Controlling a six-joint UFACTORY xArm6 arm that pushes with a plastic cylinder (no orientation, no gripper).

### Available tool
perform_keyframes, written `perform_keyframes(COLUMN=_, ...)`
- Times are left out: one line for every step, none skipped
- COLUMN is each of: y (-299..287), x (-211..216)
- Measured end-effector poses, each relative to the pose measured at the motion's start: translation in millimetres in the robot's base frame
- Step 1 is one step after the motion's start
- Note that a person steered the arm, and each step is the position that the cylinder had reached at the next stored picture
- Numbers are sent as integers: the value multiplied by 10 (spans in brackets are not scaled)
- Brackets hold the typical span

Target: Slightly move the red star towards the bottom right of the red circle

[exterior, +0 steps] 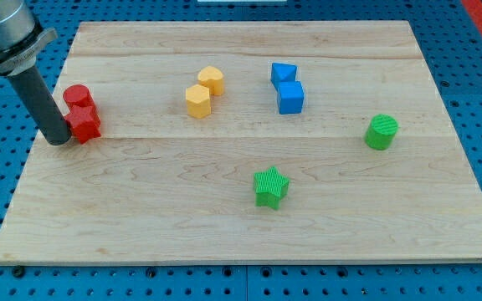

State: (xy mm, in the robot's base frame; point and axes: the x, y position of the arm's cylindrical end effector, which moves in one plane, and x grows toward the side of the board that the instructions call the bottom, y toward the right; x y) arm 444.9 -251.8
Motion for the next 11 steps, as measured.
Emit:
perform_keyframes(y=-96, x=-80)
perform_keyframes(y=-123, x=-102)
perform_keyframes(y=-297, x=-229)
perform_keyframes(y=-297, x=-47)
perform_keyframes(y=-296, x=47)
perform_keyframes(y=-250, x=165)
perform_keyframes(y=149, x=147)
perform_keyframes(y=147, x=147)
perform_keyframes(y=147, x=152)
perform_keyframes(y=266, x=450)
perform_keyframes(y=377, x=547)
